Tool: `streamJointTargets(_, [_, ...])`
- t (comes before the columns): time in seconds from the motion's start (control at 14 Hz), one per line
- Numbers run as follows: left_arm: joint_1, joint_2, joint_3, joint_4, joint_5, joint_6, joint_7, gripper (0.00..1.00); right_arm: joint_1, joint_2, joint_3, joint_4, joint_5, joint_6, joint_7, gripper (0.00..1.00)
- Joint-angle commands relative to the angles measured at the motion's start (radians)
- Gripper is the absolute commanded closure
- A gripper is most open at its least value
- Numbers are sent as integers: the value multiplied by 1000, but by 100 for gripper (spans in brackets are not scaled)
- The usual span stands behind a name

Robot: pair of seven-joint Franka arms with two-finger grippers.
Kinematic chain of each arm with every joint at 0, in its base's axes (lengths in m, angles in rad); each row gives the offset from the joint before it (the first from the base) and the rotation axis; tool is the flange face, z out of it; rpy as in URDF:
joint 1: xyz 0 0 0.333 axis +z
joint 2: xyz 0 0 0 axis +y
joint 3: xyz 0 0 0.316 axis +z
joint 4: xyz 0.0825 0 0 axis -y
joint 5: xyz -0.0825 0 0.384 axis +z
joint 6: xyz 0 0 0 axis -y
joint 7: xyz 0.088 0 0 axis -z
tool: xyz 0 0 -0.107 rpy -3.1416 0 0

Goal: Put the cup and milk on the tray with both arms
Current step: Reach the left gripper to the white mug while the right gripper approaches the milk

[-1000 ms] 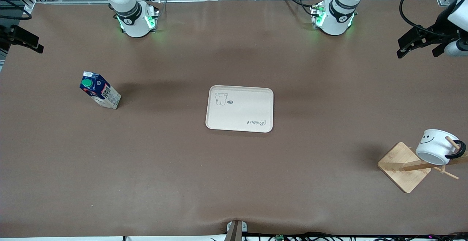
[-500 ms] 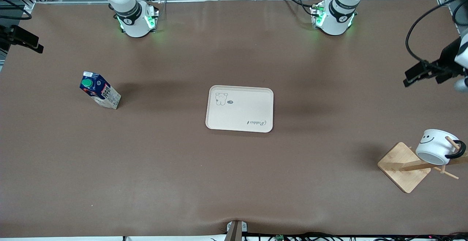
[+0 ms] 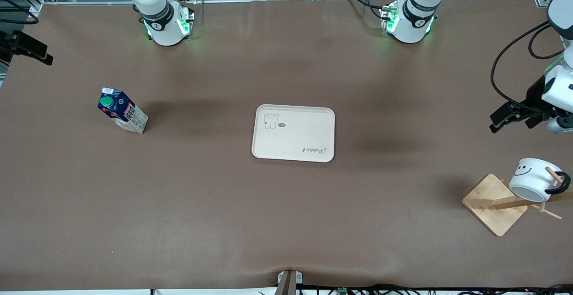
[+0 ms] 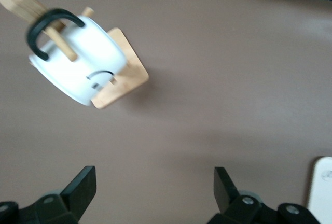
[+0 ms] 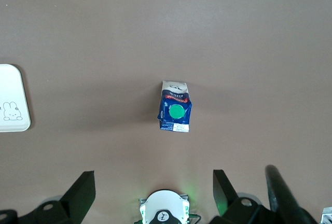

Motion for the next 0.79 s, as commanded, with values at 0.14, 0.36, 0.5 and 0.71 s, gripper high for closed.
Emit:
streamJointTargets(0.14, [90,-49,-8,-205,-91,284,234,0,-4,-26,1,-23,-5,3,-7,0])
streamJointTargets(0.36, [159,-11,-8,-218,-186,352,473,0,-2,-26,1,-23,-5,3,-7,0])
streamJointTargets(0.5, [187,15,-8,-221,-307,381,623,0,-4,-26,1,-23,-5,3,-7,0])
streamJointTargets(0.71, [227,67,-7,-212,-462,416,838,0,-4,-26,1,-23,-5,3,-7,0])
